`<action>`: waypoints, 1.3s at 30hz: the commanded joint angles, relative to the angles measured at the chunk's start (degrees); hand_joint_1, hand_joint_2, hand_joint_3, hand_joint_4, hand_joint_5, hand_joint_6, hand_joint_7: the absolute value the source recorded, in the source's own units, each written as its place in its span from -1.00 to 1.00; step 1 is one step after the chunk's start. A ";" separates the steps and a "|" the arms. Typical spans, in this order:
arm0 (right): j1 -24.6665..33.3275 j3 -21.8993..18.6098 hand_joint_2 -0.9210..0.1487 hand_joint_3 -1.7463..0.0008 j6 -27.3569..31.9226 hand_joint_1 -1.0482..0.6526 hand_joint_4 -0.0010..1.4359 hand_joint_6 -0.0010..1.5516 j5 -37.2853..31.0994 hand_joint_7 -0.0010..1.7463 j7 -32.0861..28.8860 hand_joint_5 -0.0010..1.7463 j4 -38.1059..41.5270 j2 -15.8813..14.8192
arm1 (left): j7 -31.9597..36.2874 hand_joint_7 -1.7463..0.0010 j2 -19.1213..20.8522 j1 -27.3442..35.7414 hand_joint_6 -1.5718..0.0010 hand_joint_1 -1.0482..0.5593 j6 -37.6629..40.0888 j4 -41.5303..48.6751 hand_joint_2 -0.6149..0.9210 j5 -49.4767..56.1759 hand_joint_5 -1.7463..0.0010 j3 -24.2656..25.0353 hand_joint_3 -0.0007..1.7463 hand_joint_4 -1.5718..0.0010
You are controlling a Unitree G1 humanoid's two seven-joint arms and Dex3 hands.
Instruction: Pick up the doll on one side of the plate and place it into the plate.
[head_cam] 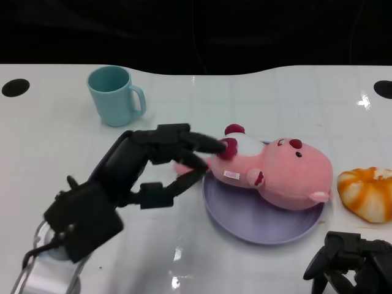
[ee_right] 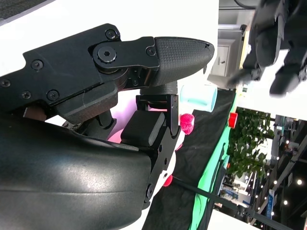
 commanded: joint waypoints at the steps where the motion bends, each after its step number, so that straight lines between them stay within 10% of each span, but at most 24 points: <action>1: 0.07 -0.17 -1.00 0.50 0.07 -0.91 0.34 0.24 0.30 0.25 -0.15 0.61 -0.05 -0.32 | -1.38 -0.36 -0.41 4.25 0.03 0.16 3.38 -3.53 0.27 -5.27 -0.63 2.16 0.55 0.05; 16: 0.42 0.25 -1.00 0.50 0.43 -0.91 0.34 0.24 0.24 0.25 -0.48 0.61 -0.86 0.07 | -2.40 -0.85 -2.69 17.92 -0.03 0.19 17.17 -15.77 0.41 -16.02 -0.99 3.93 0.65 -0.20; 39: -0.12 -0.97 -1.00 0.51 -1.30 -0.90 0.33 0.23 1.36 0.25 0.93 0.62 1.68 -0.98 | -13.44 -0.91 -2.66 20.92 -0.05 0.18 28.18 -11.38 0.44 -29.32 -1.00 7.56 0.49 -0.22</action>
